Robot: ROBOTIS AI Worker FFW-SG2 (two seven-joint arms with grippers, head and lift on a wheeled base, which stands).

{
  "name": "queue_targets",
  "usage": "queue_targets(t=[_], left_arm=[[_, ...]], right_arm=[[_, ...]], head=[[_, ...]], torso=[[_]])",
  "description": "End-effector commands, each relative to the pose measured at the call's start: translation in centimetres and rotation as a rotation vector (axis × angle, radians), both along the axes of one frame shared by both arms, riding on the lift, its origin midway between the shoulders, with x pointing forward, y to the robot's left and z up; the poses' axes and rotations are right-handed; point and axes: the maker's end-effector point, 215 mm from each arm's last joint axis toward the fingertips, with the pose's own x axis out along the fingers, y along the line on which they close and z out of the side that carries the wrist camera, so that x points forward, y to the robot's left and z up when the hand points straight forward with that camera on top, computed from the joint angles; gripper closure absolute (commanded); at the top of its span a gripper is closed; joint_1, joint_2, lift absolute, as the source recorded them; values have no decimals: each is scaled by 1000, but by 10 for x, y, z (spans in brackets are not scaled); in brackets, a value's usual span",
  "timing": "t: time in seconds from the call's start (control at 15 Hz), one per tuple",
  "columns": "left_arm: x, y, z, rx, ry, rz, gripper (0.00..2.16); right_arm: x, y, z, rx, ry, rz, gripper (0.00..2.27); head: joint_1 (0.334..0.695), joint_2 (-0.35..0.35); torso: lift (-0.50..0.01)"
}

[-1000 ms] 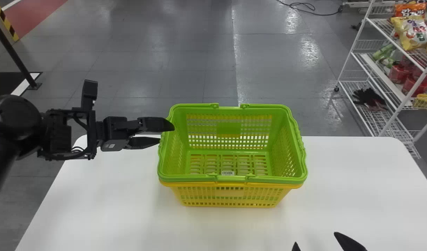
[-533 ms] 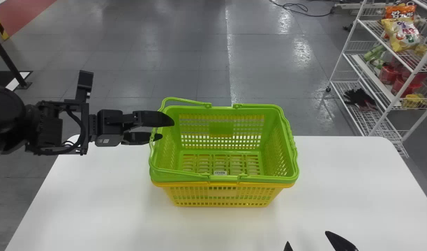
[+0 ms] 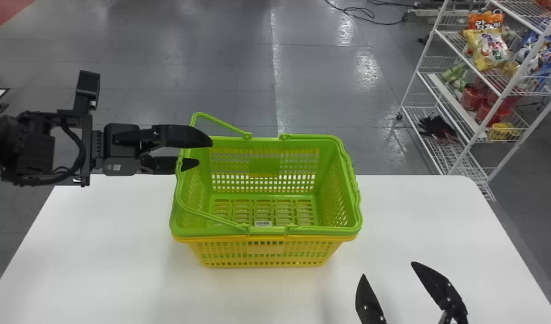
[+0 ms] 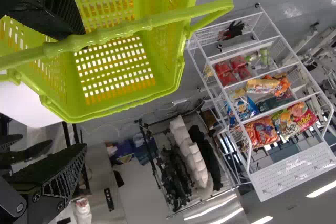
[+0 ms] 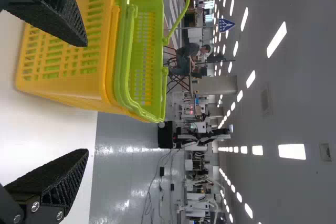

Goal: Grasp handle with right gripper to insert into left gripper then lift and swing left to center

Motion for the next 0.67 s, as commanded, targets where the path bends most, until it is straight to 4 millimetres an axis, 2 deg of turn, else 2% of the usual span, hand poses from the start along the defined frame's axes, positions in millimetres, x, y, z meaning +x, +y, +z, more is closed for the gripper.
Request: queue_targets(t=[0.0, 0.2, 0.33, 0.53, 0.6], left_arm=[[2, -6, 7, -8, 0, -14, 161], [5, -19, 19, -15, -9, -41, 161], [6, -28, 24, -13, -12, -59, 161], [8, -48, 36, -27, -23, -90, 161], [8, -55, 40, -30, -26, -101, 161]], right_arm=[[20, -3, 4, -6, -2, -10, 73], [43, -15, 10, -18, 0, -39, 90], [55, -24, 16, -26, -1, -60, 191], [71, -32, 19, -63, 17, -69, 650], [76, -32, 17, -75, 30, -67, 957]], head=[[695, -59], [695, -75], [695, -89], [695, -122], [695, -130]], torso=[[-93], [-93], [-93], [-93], [-93]])
